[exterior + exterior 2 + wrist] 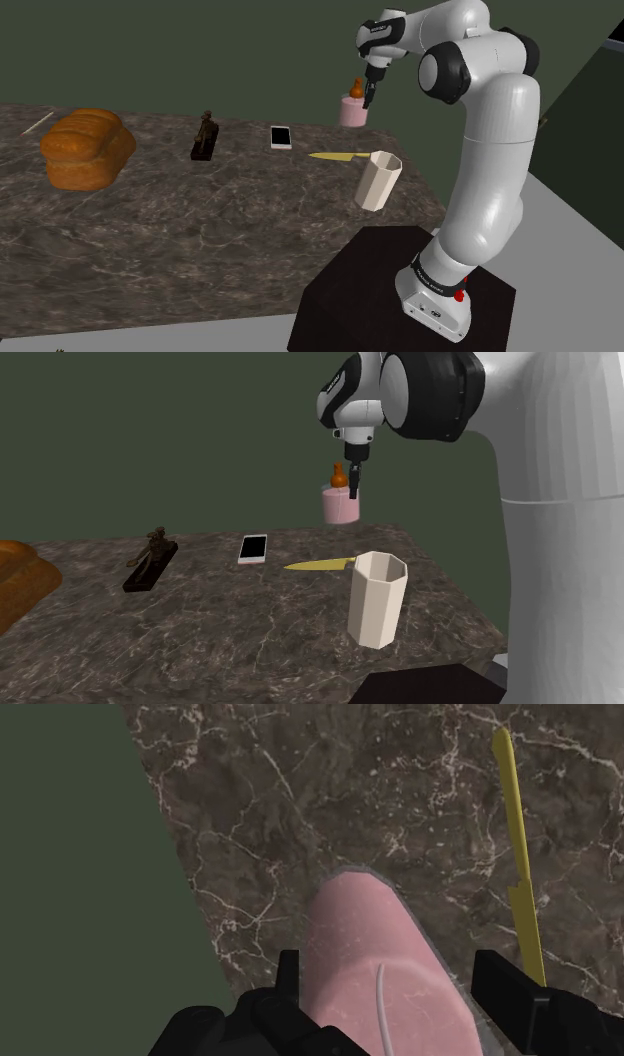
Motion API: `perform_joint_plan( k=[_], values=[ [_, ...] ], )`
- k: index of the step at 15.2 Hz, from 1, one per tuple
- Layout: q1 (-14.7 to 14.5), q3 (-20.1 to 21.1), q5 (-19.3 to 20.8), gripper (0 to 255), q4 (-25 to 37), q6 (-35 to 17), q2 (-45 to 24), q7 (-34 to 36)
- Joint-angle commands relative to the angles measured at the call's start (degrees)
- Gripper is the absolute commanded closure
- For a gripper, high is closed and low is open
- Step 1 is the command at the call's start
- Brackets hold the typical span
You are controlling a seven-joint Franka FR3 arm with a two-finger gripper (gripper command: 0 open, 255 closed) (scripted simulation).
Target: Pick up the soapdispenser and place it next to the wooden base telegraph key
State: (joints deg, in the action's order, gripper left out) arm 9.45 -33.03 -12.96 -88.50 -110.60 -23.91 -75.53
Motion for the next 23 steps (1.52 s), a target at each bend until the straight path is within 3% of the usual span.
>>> perform_joint_plan(
  k=[1,23],
  values=[
    [-0.1,-0.1,0.3,255,1.0,1.4,0.4,0.2],
    [2.9,-0.6,0.1,255,20.1,19.0,-0.7,1.0]
  ],
)
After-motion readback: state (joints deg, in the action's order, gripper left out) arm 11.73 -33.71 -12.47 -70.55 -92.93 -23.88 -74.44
